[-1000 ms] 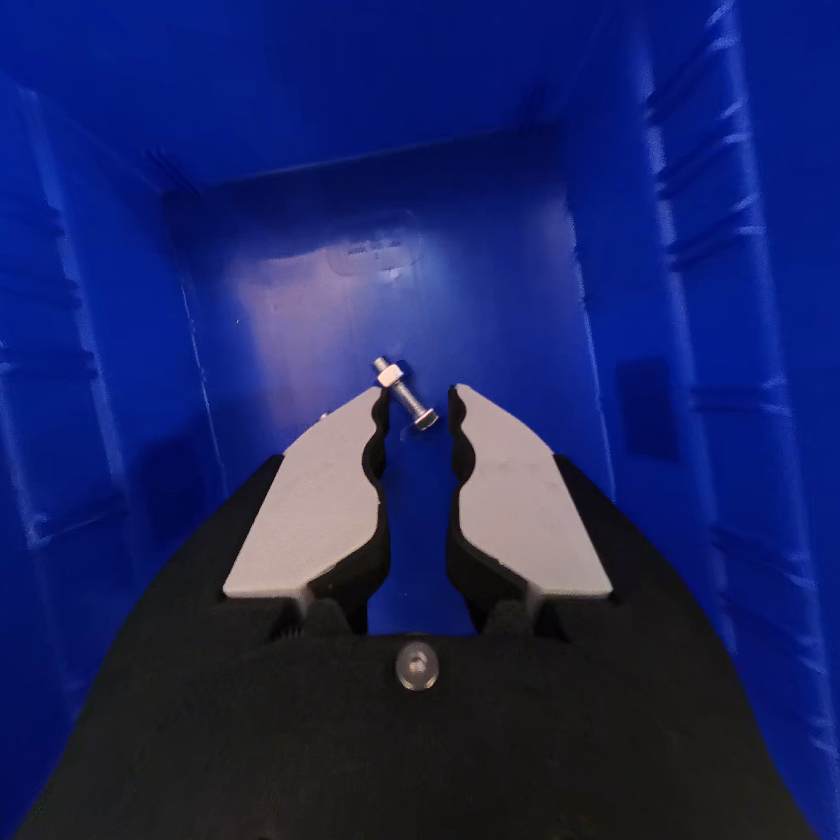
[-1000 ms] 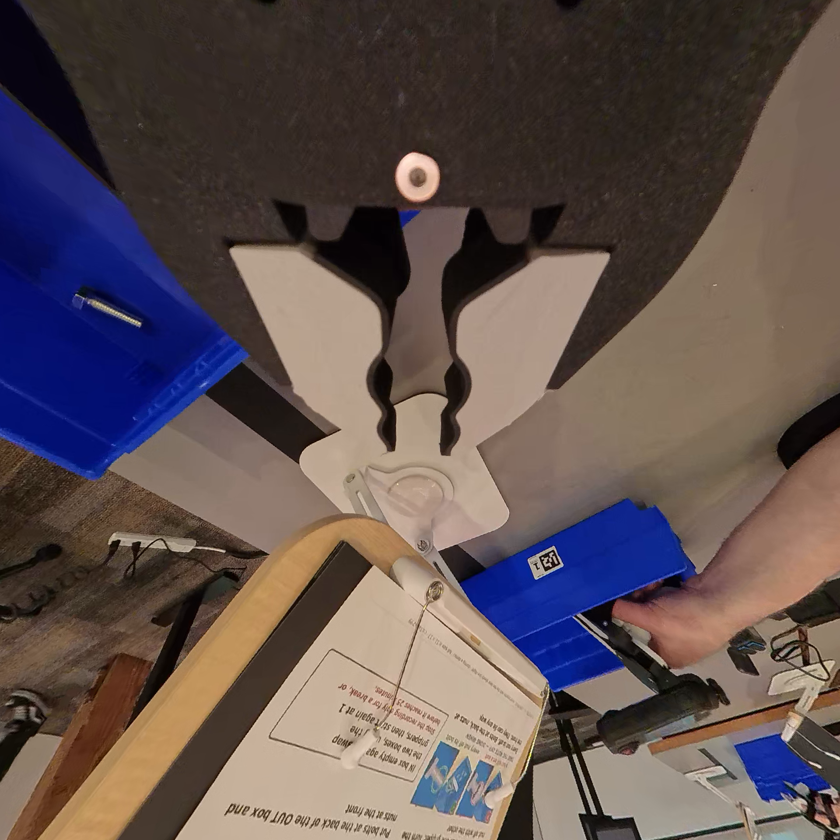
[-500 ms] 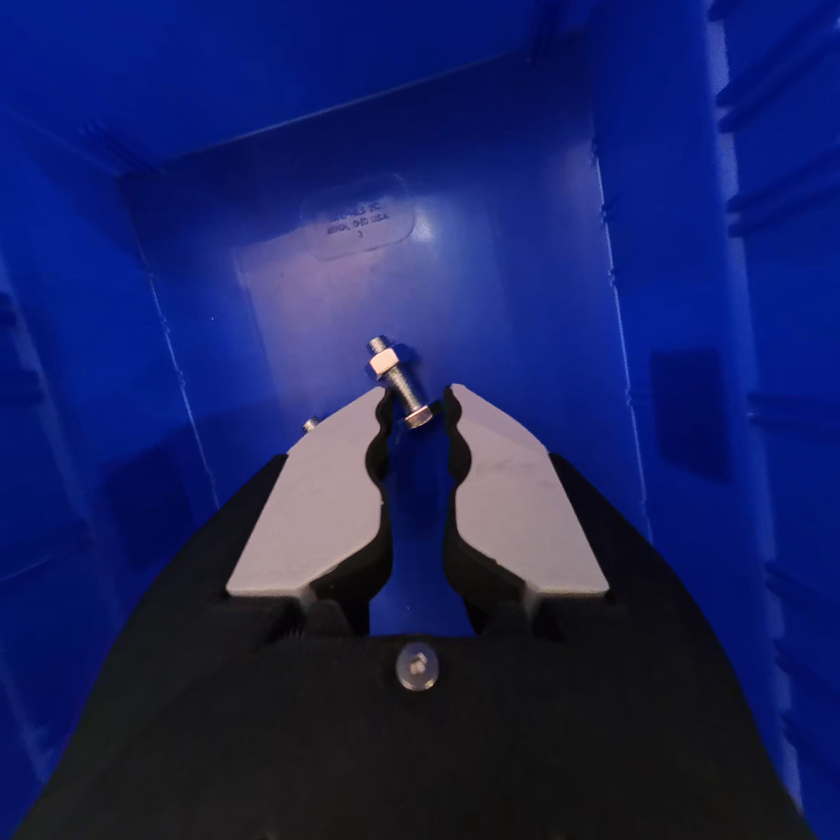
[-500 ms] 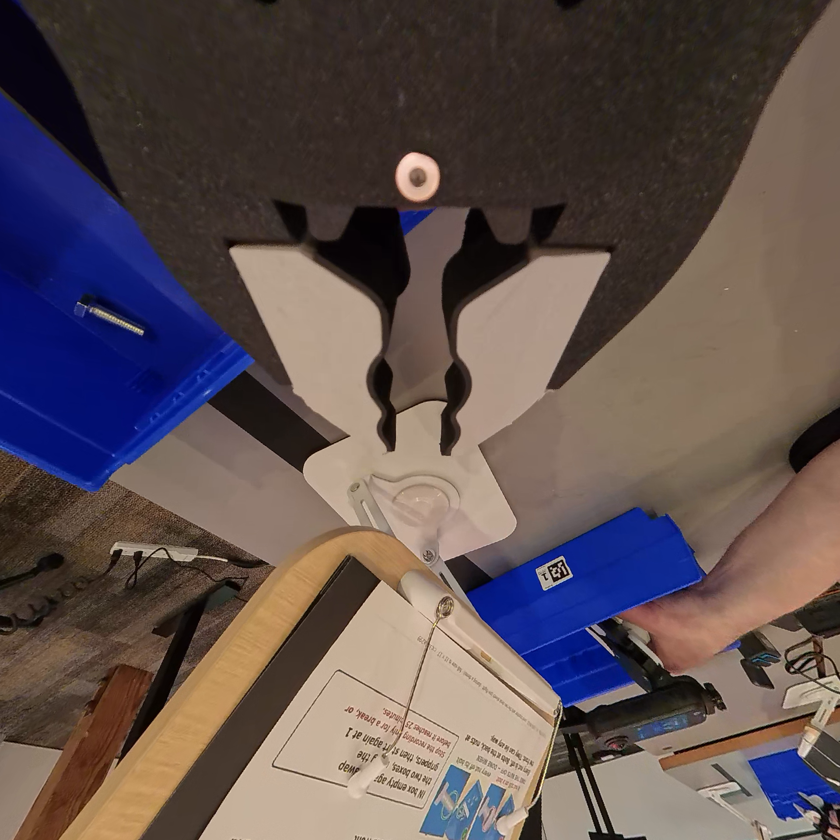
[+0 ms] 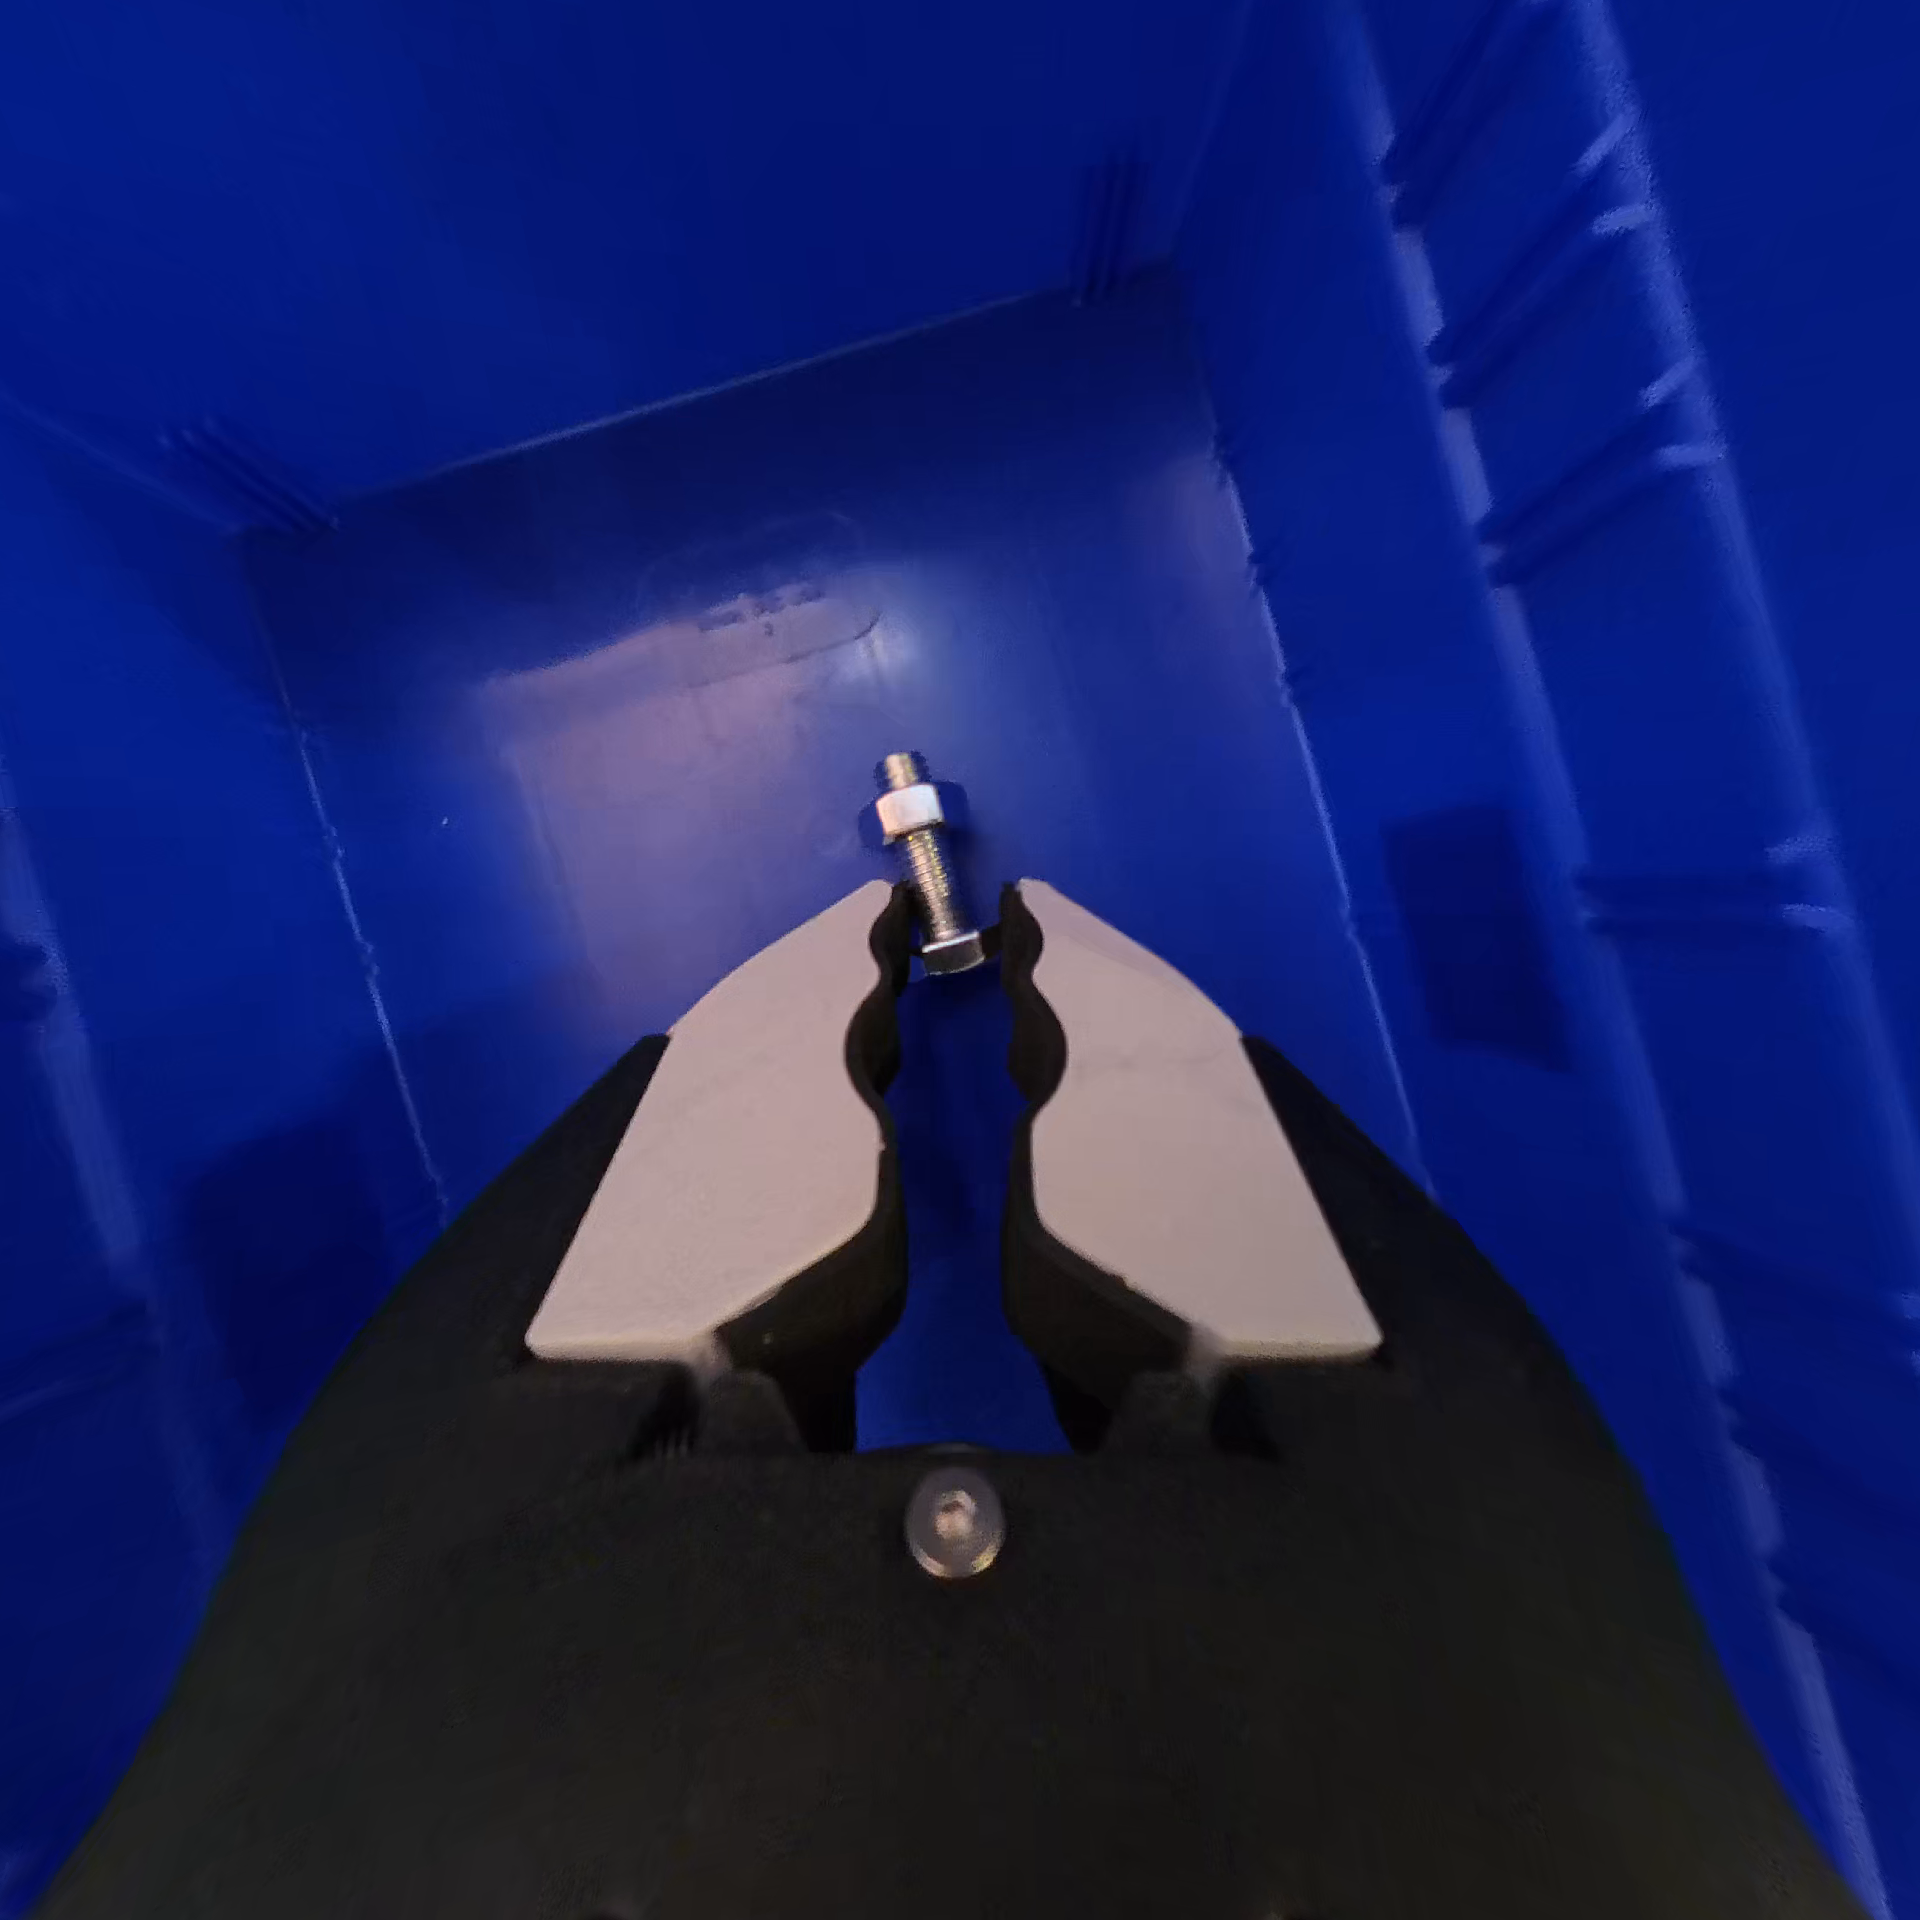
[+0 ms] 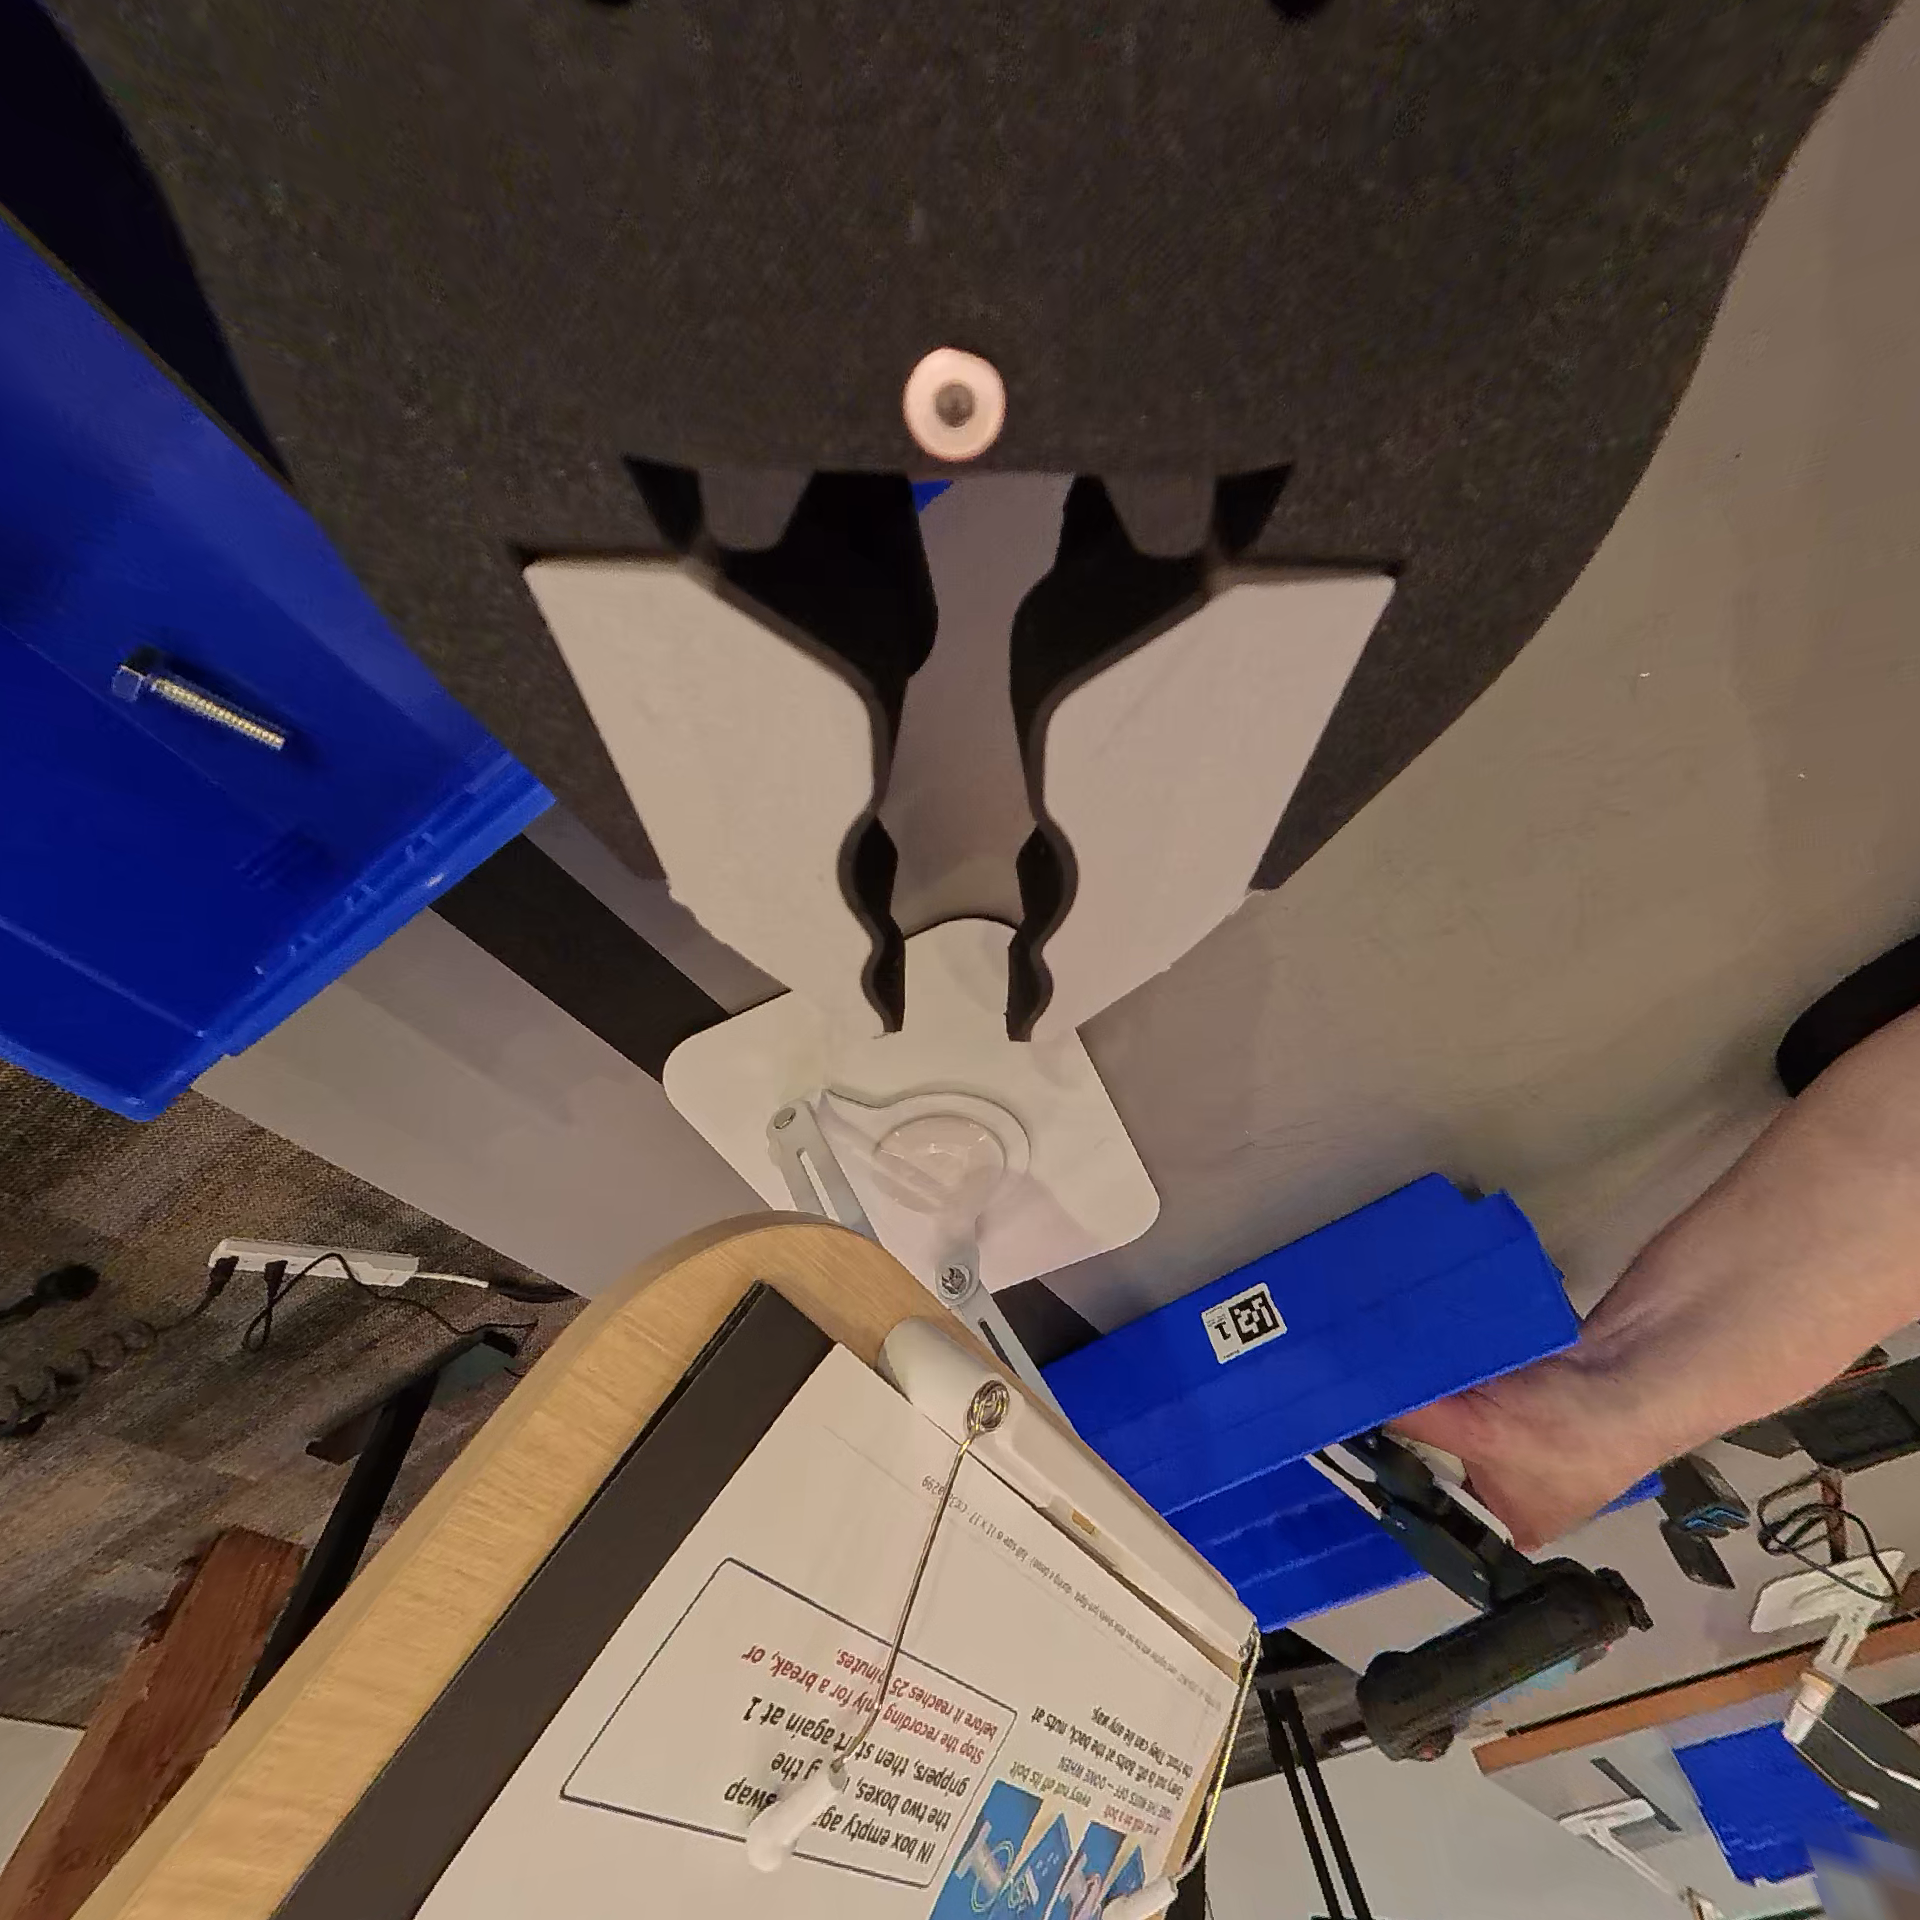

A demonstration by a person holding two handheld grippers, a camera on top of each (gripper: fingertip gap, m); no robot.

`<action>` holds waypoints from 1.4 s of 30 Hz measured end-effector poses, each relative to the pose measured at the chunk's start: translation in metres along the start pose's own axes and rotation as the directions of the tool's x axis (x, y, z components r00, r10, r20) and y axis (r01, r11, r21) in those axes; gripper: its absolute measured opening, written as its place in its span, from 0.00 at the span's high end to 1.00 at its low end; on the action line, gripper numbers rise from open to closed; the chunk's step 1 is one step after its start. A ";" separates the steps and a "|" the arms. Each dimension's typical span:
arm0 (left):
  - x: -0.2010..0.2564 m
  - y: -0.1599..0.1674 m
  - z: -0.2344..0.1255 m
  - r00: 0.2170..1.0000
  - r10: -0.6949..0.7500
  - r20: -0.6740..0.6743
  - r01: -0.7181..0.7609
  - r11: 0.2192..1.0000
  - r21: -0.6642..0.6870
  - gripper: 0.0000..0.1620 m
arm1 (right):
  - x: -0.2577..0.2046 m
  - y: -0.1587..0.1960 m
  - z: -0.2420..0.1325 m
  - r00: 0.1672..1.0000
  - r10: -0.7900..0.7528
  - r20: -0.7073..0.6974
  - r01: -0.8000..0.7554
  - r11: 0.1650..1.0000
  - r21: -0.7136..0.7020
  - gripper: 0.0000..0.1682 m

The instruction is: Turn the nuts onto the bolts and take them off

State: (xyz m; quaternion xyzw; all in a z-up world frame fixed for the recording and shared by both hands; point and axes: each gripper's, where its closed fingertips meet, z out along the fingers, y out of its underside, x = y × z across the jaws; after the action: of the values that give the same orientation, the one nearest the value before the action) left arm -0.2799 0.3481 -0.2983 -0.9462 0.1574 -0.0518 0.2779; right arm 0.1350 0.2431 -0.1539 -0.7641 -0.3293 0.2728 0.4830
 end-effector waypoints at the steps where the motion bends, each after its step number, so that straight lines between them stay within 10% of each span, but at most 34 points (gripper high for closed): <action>1: 0.004 -0.003 -0.003 0.999 0.005 -0.033 -0.004 1.000 0.026 0.90 | 0.000 0.000 0.000 1.000 0.003 0.004 -0.003 1.000 0.004 0.89; 15: 0.025 -0.048 -0.050 0.967 0.046 -0.253 0.048 0.935 0.352 0.90 | -0.006 -0.002 0.002 1.000 -0.002 0.026 0.002 1.000 0.016 0.89; 24: 0.078 -0.096 -0.162 0.877 0.291 -0.383 0.078 0.701 0.709 0.94 | -0.035 -0.038 -0.014 0.994 -0.058 0.098 0.043 0.988 0.147 0.87; 34: 0.137 -0.105 -0.184 0.799 0.417 -0.433 0.076 0.644 0.761 0.94 | -0.072 -0.058 -0.020 0.977 -0.086 0.194 0.046 0.978 0.203 0.87; 42: 0.224 -0.098 -0.211 0.579 0.604 -0.548 0.148 0.582 0.799 0.94 | -0.090 -0.059 -0.010 0.960 -0.082 0.269 0.016 0.971 0.237 0.84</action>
State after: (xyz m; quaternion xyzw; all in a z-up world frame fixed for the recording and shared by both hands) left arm -0.0812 0.2458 -0.0651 -0.5684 0.3595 -0.4788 0.5643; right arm 0.0710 0.1868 -0.0869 -0.6483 -0.3783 0.4015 0.5248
